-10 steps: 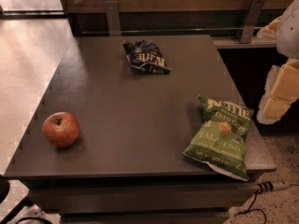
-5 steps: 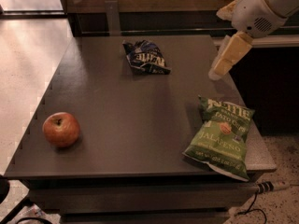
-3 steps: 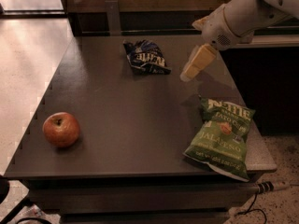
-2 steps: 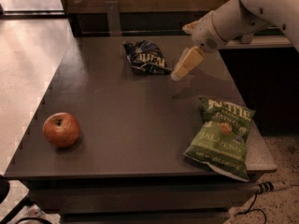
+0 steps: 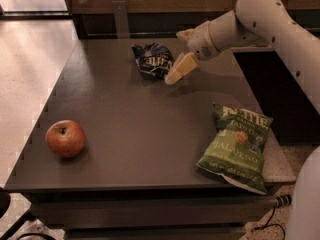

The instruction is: Move blue chip bag near green jalapeno chip bag

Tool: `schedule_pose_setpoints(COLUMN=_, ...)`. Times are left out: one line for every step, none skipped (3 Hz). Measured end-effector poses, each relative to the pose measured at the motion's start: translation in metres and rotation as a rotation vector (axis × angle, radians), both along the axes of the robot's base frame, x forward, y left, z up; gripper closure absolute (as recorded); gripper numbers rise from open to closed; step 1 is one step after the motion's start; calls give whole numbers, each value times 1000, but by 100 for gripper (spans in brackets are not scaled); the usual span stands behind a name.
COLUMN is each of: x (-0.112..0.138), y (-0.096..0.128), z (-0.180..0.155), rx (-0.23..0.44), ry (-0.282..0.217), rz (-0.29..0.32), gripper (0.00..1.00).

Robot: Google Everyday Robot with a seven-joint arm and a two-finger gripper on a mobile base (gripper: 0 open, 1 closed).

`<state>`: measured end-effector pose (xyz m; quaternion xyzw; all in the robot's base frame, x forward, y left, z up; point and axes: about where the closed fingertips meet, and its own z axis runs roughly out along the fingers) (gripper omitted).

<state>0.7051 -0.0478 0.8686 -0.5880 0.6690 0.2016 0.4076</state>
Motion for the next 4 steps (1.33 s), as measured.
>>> schedule_pose_setpoints(x=6, y=19, z=-5, rx=55, ry=4, rz=25, gripper=0)
schedule_pose_setpoints(x=8, y=33, z=-8, rx=86, ry=4, rz=29, gripper=0)
schedule_pose_setpoints(x=11, y=43, z=-13, rx=65, ry=11, rz=-8, gripper=0)
schedule_pose_setpoints(x=15, y=51, z=-24, rx=50, ry=42, rz=-29, gripper=17)
